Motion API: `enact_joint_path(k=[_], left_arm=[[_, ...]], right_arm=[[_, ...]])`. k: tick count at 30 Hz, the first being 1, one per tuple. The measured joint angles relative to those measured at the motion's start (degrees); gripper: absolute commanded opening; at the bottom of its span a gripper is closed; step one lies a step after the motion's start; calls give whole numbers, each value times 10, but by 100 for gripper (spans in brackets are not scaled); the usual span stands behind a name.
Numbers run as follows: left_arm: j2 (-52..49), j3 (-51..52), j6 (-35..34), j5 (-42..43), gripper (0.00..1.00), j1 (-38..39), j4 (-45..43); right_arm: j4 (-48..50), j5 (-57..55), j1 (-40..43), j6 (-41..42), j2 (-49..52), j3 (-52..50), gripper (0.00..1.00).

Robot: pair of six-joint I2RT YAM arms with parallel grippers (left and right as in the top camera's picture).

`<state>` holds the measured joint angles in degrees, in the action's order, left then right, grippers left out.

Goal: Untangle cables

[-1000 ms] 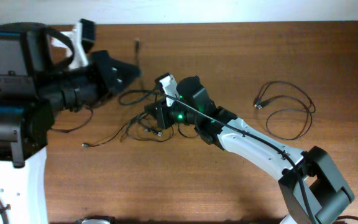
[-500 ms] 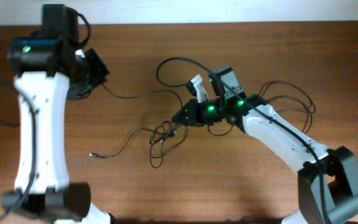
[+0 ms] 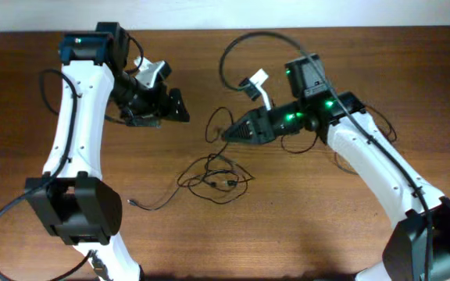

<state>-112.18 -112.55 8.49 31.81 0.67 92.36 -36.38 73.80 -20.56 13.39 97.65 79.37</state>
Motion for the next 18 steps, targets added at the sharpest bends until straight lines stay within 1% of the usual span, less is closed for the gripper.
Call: enact_joint_path(k=[1,2,4,6,7,8,13,14,15,16,17,18], left_arm=[[0,33,24,27,79,0,-15],[-2,65,39,45,81,0,-34],[-2,130,53,66,99,0,-86],[-7,203,43,75,100,-2,-137],[-8,233,33,77,95,-5,-162],[-9,243,24,79,93,-12,-167],[9,246,7,81,84,-49,-189],[24,246,7,81,75,-48,-189],[41,246,7,82,56,-47,-184],[60,246,12,83,51,-44,-168],[69,246,18,83,52,-41,-160],[72,247,35,81,59,-35,-152]], right_arm=[[3,14,9,-1,0,0,4],[4,19,13,0,0,0,4],[11,26,17,1,0,0,4],[24,17,22,29,0,0,4],[26,4,23,46,0,0,4],[27,-12,27,64,0,0,4],[28,-141,27,180,0,0,4],[28,-160,27,198,0,0,4],[28,-176,27,212,0,0,4],[28,-196,27,230,0,0,4],[27,-209,27,244,0,0,4],[27,-229,27,263,0,0,4]])
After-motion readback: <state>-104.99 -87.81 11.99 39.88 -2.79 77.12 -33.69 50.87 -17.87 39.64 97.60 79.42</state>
